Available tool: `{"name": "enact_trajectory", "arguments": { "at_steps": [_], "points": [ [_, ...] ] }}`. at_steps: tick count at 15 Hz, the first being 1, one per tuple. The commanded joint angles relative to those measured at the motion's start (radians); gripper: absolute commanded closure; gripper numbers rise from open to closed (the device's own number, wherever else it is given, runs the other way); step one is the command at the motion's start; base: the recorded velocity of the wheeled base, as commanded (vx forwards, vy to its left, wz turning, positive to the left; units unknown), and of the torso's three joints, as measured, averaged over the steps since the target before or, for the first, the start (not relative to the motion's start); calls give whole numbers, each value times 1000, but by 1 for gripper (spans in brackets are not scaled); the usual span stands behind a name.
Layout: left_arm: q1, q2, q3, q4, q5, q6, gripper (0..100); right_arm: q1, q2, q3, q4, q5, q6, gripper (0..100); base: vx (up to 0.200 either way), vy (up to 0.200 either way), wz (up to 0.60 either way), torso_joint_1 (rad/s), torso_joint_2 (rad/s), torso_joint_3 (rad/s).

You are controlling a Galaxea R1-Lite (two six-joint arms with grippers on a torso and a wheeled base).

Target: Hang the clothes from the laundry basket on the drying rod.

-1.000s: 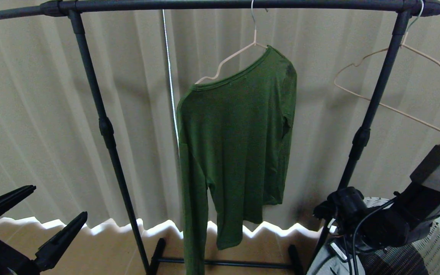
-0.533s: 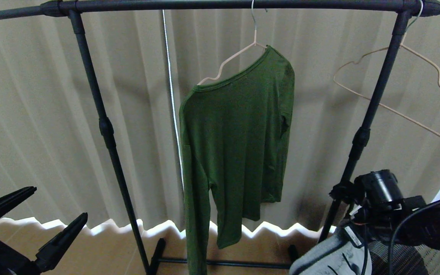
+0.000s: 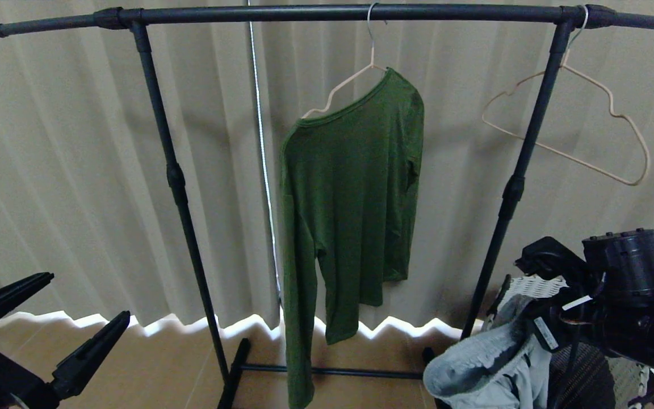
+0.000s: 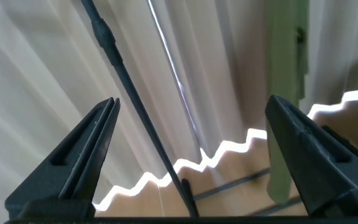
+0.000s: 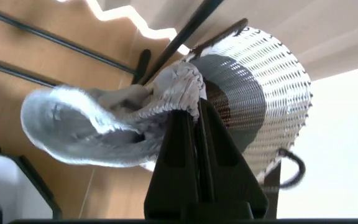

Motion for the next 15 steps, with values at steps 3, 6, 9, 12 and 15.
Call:
{"name": "enact_trajectory", "arguments": {
  "at_steps": [3,6,9,12,15],
  "points": [
    [-4,48,-8,-2,-2,4,0,58,-17,-14,-5,3,1,100,-200,0,0,1,2,2],
    [-120,78,4,2,0,7,0,107,-27,-45,-4,3,1,100,0,0,0,0,0,0],
    [-238,165,-10,0,0,28,0,188,-60,-80,-5,9,2,100,0,0,0,0,0,0],
    [-352,251,-30,-2,0,34,0,272,-87,-131,-8,37,12,100,0,0,0,0,0,0],
    [-551,400,-125,-5,3,-82,0,381,-112,-171,-8,47,62,100,0,0,0,0,0,0]
  ]
}}
